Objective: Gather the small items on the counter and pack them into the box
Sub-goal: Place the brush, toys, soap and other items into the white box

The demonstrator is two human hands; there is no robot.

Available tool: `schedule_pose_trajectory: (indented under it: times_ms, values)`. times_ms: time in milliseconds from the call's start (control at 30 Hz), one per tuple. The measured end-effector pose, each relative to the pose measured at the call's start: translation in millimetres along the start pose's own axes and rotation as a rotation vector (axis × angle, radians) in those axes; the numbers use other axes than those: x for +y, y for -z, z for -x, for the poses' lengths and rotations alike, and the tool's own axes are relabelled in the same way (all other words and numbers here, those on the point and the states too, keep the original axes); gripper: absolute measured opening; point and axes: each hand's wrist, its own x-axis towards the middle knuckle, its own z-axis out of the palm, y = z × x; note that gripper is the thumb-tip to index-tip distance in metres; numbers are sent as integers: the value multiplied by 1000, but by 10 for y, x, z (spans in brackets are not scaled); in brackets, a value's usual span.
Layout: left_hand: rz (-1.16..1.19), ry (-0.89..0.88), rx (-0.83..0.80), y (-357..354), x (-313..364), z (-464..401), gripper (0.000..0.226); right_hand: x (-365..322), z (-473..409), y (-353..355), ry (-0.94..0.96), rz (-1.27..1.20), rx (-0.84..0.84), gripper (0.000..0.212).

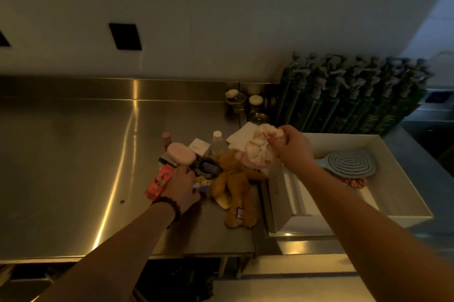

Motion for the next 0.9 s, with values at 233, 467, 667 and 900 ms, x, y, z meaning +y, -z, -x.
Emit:
schedule_pose_trajectory:
  times_ms: [233,467,667,900]
  values:
    - [156,5,169,356,323,-67,45,334,-132,540,-22,17,22,25]
    - [260,-147,267,610,897,-335,42,620,-140,910,-82,-23,20,30]
    - [320,-259,271,665,1529,-519,40,1009,-108,1189,-95,12,-77,26]
    - [334,-374,218,551,2093,-593,40,1485,-77,1325,-293,146,-401,28]
